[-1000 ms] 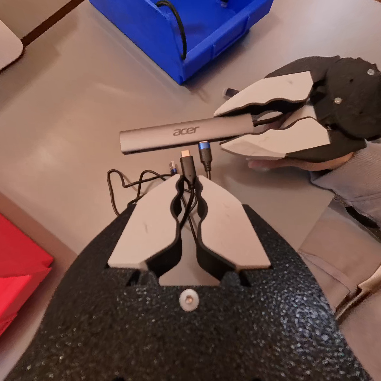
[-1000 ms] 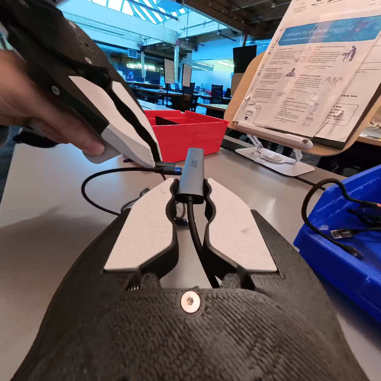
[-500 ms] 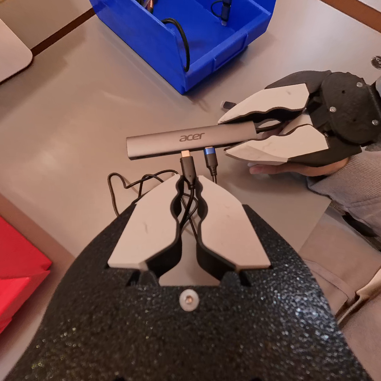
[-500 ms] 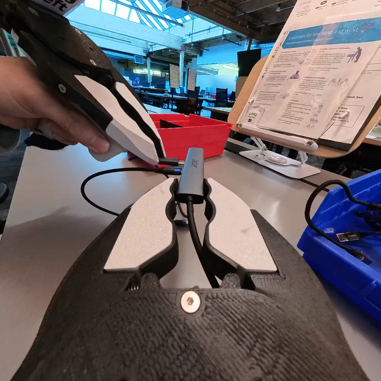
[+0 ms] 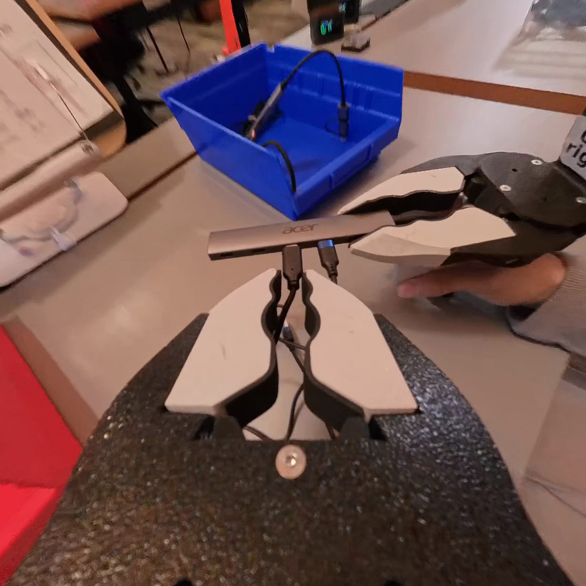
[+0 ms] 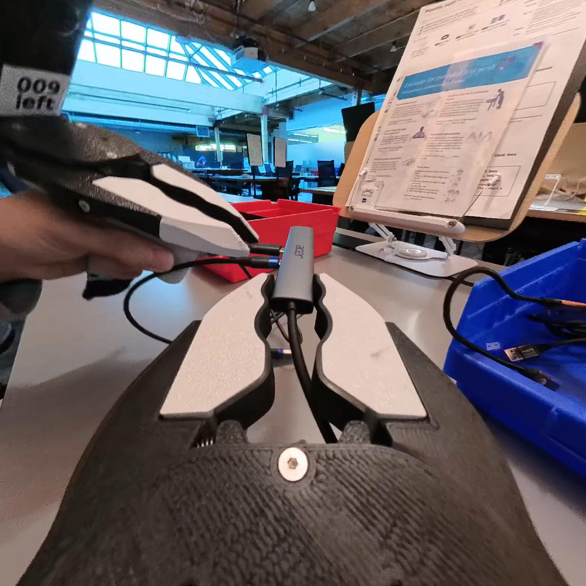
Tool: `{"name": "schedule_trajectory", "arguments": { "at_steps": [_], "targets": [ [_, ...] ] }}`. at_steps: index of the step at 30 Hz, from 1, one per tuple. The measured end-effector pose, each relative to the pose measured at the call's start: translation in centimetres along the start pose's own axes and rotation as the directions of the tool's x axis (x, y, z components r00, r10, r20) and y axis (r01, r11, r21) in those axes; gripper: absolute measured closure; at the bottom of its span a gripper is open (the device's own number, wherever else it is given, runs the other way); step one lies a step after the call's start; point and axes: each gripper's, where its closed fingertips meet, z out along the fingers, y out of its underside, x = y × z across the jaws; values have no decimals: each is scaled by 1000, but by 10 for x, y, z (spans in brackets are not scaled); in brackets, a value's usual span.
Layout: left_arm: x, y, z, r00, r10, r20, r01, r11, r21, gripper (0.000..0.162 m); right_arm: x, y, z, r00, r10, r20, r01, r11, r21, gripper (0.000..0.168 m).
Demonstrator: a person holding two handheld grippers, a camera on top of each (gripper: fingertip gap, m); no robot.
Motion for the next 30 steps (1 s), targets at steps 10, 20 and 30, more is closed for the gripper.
{"name": "schedule_trajectory", "arguments": {
  "at_steps": [10,20,30],
  "targets": [
    [2,3,3,998,-55,0,55,996,72,152,0,0,1,1000,10,10,-10,1000,-3,144],
    [5,15,12,999,-38,-31,38,999,7,152,-5,-2,1,999,3,41,-4,1000,12,141],
    [-21,8,-23,993,-120,-17,120,954,274,115,19,-14,-18,998,57,-9,-56,993,104,144]
  ]
}}
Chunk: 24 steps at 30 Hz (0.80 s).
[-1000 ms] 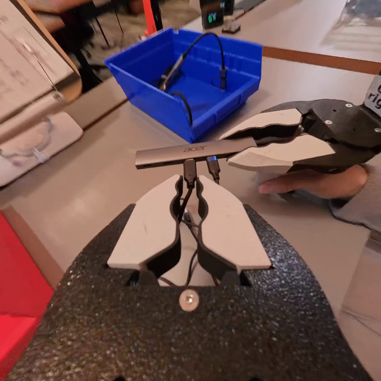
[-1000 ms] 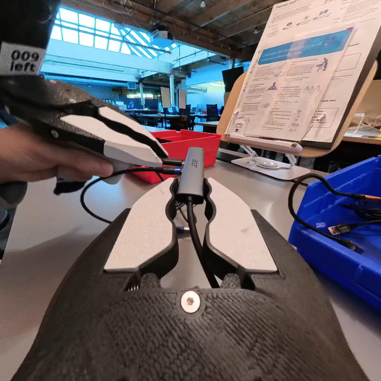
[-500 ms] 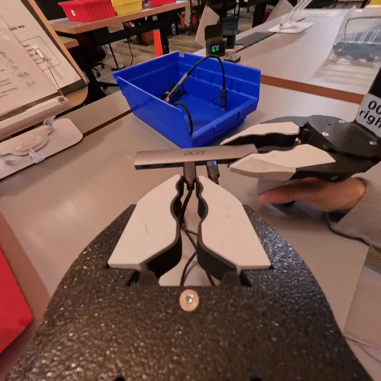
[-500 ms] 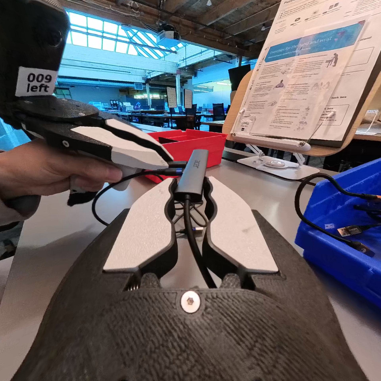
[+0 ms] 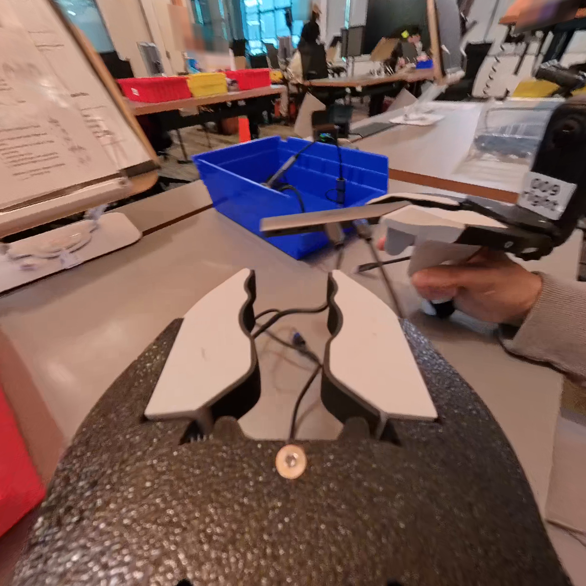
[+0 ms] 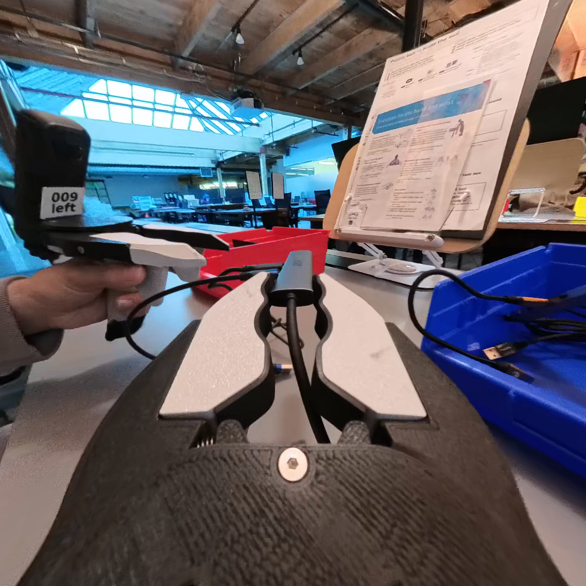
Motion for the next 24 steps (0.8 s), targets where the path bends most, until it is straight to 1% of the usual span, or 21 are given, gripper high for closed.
{"name": "schedule_trajectory", "arguments": {
  "at_steps": [1,3,6,8,9,11,13,15,18,19,21,23,24],
  "targets": [
    [-16,5,-8,999,-15,45,14,1000,16,112,2,-4,-2,1000,-13,-9,13,1000,-1,144],
    [-45,24,-23,991,-71,116,69,997,16,107,7,-24,-6,999,-39,-35,40,999,22,144],
    [-67,48,-36,974,-191,119,191,981,14,99,11,-74,-16,993,-96,-68,101,992,76,144],
    [-74,48,-41,965,-241,102,237,970,49,99,10,-114,-22,991,-122,-53,128,985,115,144],
    [-75,46,-42,966,-241,96,235,969,70,100,12,-135,-24,988,-142,-64,150,979,136,144],
    [-79,45,-42,970,-216,111,209,975,70,100,19,-174,-25,979,-190,-68,198,969,149,144],
    [-76,47,-40,975,-197,100,193,980,48,101,33,-208,-21,959,-261,-109,273,955,115,144],
    [-74,48,-38,979,-180,100,178,984,34,101,50,-234,-13,933,-335,-133,344,937,57,144],
    [-71,47,-38,983,-157,94,155,987,32,103,83,-271,-2,879,-424,-217,432,902,-13,144],
    [-70,47,-38,984,-154,89,151,988,32,104,95,-281,2,865,-438,-245,445,895,-30,144],
    [-69,48,-37,983,-166,72,165,986,24,104,126,-299,9,796,-507,-330,507,857,-93,144],
    [-71,49,-37,980,-191,59,190,982,20,104,159,-307,18,735,-556,-388,535,827,-172,144],
    [-71,49,-37,978,-200,53,199,980,24,105,174,-311,22,723,-552,-415,527,830,-184,144]
  ]
}}
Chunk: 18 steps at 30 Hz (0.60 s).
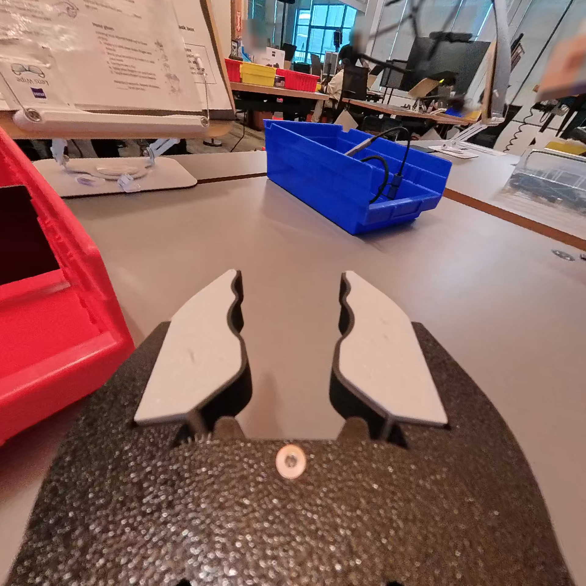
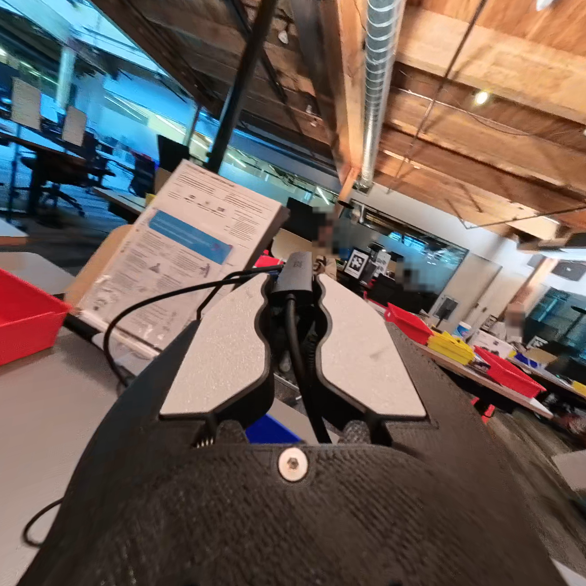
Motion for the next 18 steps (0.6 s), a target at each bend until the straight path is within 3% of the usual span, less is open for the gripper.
{"name": "schedule_trajectory", "arguments": {
  "at_steps": [7,14,18],
  "targets": [
    [1,-3,-3,1000,-6,-19,7,1000,28,110,39,72,50,989,-16,-144,-7,987,-158,144],
    [2,-2,-2,999,-16,-31,17,1000,12,110,-33,183,55,992,108,66,-64,878,-475,143],
    [0,-2,-2,999,-30,-31,30,999,17,111,-64,216,50,964,230,131,-105,786,-609,144]
  ]
}}
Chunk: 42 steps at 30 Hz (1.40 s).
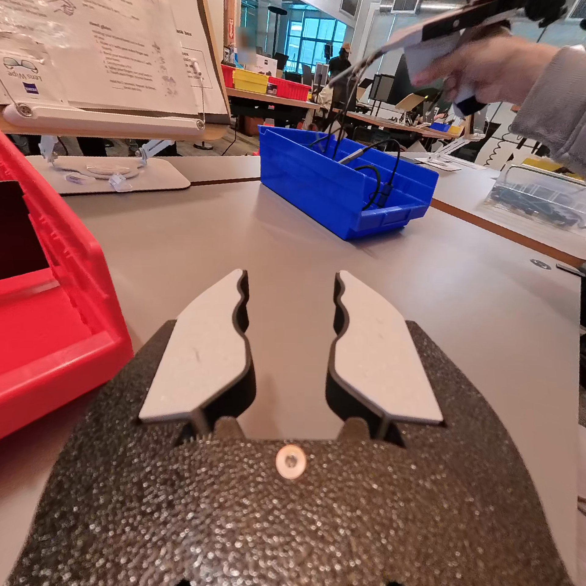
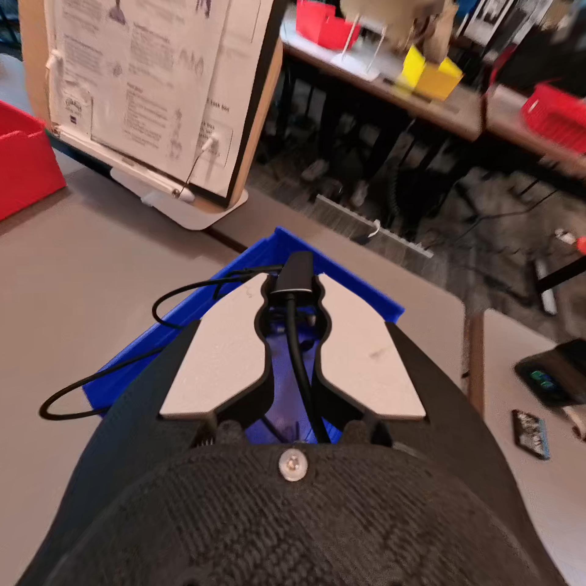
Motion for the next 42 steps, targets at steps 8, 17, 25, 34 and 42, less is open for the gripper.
{"name": "schedule_trajectory", "arguments": {
  "at_steps": [8,17,25,34,42],
  "targets": [
    [6,1,1,999,31,-20,-31,999,-11,113,-6,11,21,822,525,222,-530,847,-41,144],
    [7,1,0,999,34,-27,-34,999,-4,114,4,16,17,545,720,429,-794,608,-11,144],
    [4,0,-1,1000,11,-29,-11,1000,5,114,33,75,23,765,642,54,-642,767,-17,134],
    [7,1,0,999,42,-27,-42,999,0,114,-5,80,-46,957,289,-15,-289,955,-59,103],
    [6,12,15,992,115,52,-110,989,-95,103,-66,155,-139,944,267,-194,-252,962,100,90]
  ]
}}
